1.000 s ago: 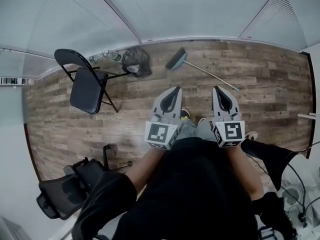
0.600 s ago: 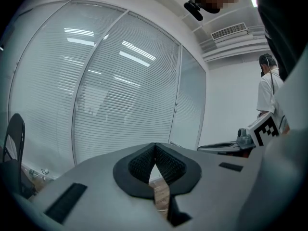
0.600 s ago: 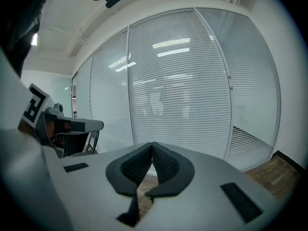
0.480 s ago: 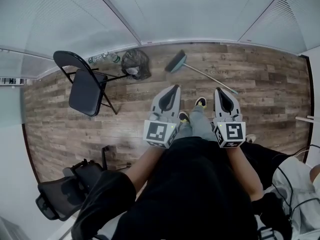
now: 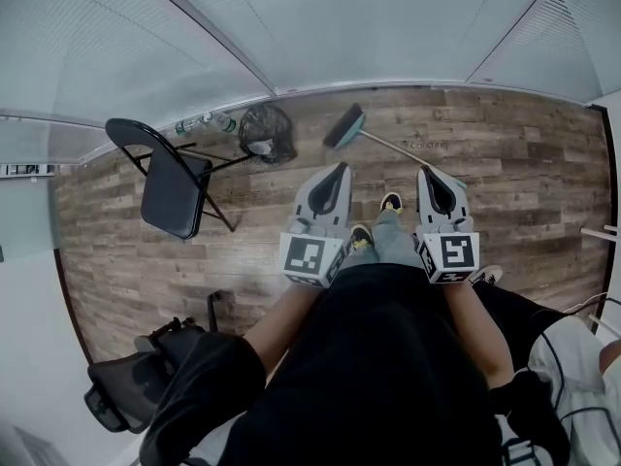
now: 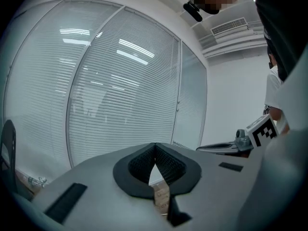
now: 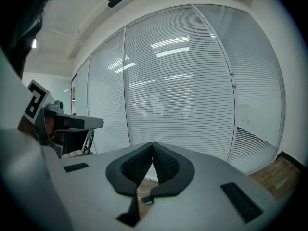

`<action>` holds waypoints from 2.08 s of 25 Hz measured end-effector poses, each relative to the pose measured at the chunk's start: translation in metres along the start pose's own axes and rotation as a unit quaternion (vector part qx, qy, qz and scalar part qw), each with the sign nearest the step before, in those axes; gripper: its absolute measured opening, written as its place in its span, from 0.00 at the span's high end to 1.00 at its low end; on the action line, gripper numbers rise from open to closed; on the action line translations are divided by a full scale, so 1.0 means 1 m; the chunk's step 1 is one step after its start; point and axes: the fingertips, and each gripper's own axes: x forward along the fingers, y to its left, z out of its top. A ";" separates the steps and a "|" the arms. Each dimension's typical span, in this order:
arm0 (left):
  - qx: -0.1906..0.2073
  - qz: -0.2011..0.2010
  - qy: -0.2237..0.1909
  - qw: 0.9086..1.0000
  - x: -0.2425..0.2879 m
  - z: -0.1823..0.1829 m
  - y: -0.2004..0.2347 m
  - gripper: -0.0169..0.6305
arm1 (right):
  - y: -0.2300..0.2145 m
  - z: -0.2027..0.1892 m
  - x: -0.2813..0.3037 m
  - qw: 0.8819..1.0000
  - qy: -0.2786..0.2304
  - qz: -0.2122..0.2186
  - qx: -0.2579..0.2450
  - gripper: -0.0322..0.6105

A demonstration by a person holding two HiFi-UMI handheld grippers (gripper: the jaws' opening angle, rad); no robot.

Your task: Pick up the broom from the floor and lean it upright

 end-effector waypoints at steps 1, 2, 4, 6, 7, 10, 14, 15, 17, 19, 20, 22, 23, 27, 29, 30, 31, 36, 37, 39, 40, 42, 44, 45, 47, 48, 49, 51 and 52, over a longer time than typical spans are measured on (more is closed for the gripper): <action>0.003 -0.003 0.000 1.000 0.008 0.003 0.000 0.94 | -0.007 0.002 0.003 1.000 -0.001 -0.004 0.001 0.93; 0.007 -0.006 0.001 1.000 0.017 0.006 0.000 0.94 | -0.016 0.003 0.007 1.000 -0.002 -0.008 0.003 0.93; 0.014 -0.013 0.003 1.000 0.036 0.011 -0.003 0.94 | -0.033 0.004 0.013 1.000 -0.003 -0.016 0.007 0.93; 0.019 -0.019 0.007 1.000 0.055 0.014 -0.009 0.94 | -0.051 0.004 0.017 1.000 -0.003 -0.023 0.013 0.93; 0.023 -0.023 0.009 0.999 0.064 0.015 -0.012 0.94 | -0.060 0.005 0.020 1.000 -0.003 -0.026 0.017 0.93; 0.035 -0.037 0.014 0.999 0.093 0.020 -0.023 0.94 | -0.086 0.007 0.027 0.999 -0.006 -0.030 0.028 0.93; 0.053 -0.049 0.023 0.997 0.124 0.029 -0.038 0.94 | -0.113 0.010 0.039 0.999 -0.010 -0.026 0.037 0.93; 0.059 -0.051 0.024 0.997 0.130 0.029 -0.042 0.94 | -0.120 0.010 0.041 0.999 -0.011 -0.024 0.037 0.93; 0.062 -0.053 0.028 0.996 0.142 0.029 -0.049 0.94 | -0.134 0.010 0.044 0.999 -0.013 -0.023 0.039 0.93; 0.063 -0.055 0.032 0.996 0.155 0.028 -0.056 0.94 | -0.151 0.009 0.048 0.999 -0.015 -0.027 0.044 0.93; 0.066 -0.057 0.033 0.996 0.161 0.027 -0.058 0.94 | -0.159 0.009 0.049 0.998 -0.016 -0.031 0.046 0.93; 0.071 -0.062 0.038 0.995 0.171 0.027 -0.062 0.94 | -0.172 0.010 0.050 0.998 -0.019 -0.038 0.051 0.93; 0.073 -0.065 0.040 0.994 0.175 0.028 -0.064 0.94 | -0.176 0.011 0.049 0.997 -0.020 -0.041 0.054 0.93; 0.079 -0.085 0.046 0.992 0.197 0.027 -0.074 0.94 | -0.193 0.007 0.052 0.996 -0.018 -0.054 0.064 0.93; 0.083 -0.099 0.051 0.990 0.209 0.026 -0.077 0.94 | -0.200 0.005 0.056 0.995 -0.015 -0.062 0.070 0.93; 0.084 -0.106 0.053 0.989 0.215 0.026 -0.079 0.94 | -0.202 0.005 0.058 0.995 -0.014 -0.066 0.071 0.93; 0.086 -0.113 0.055 0.988 0.220 0.025 -0.080 0.94 | -0.205 0.004 0.059 0.995 -0.012 -0.071 0.072 0.93; 0.093 -0.150 0.060 0.982 0.251 0.022 -0.081 0.94 | -0.220 0.002 0.071 0.993 -0.002 -0.092 0.068 0.93; 0.090 -0.160 0.061 0.981 0.257 0.022 -0.081 0.94 | -0.222 0.002 0.074 0.993 0.001 -0.097 0.064 0.93; 0.081 -0.188 0.062 0.977 0.265 0.022 -0.085 0.94 | -0.224 0.003 0.077 0.993 0.007 -0.105 0.055 0.93; 0.081 -0.202 0.062 0.974 0.268 0.021 -0.087 0.94 | -0.225 0.004 0.077 0.993 0.009 -0.109 0.052 0.93; 0.095 -0.224 0.061 0.968 0.274 0.016 -0.088 0.94 | -0.229 0.006 0.076 0.992 0.013 -0.120 0.046 0.93; 0.108 -0.242 0.063 0.962 0.280 0.009 -0.087 0.94 | -0.234 0.008 0.076 0.990 0.021 -0.135 0.042 0.93; 0.110 -0.251 0.066 0.959 0.285 0.006 -0.085 0.94 | -0.236 0.007 0.077 0.988 0.027 -0.143 0.043 0.93; 0.122 -0.263 0.072 0.954 0.298 -0.001 -0.077 0.94 | -0.243 0.004 0.087 0.986 0.039 -0.154 0.053 0.93; 0.131 -0.270 0.072 0.951 0.304 -0.003 -0.073 0.94 | -0.246 0.001 0.091 0.985 0.045 -0.158 0.058 0.93; 0.139 -0.279 0.073 0.947 0.308 -0.007 -0.071 0.94 | -0.248 -0.003 0.095 0.984 0.052 -0.162 0.061 0.93; 0.144 -0.303 0.076 0.939 0.315 -0.015 -0.072 0.94 | -0.252 -0.013 0.098 0.981 0.067 -0.169 0.066 0.93; 0.142 -0.313 0.079 0.936 0.320 -0.020 -0.072 0.94 | -0.255 -0.017 0.101 0.980 0.075 -0.172 0.069 0.93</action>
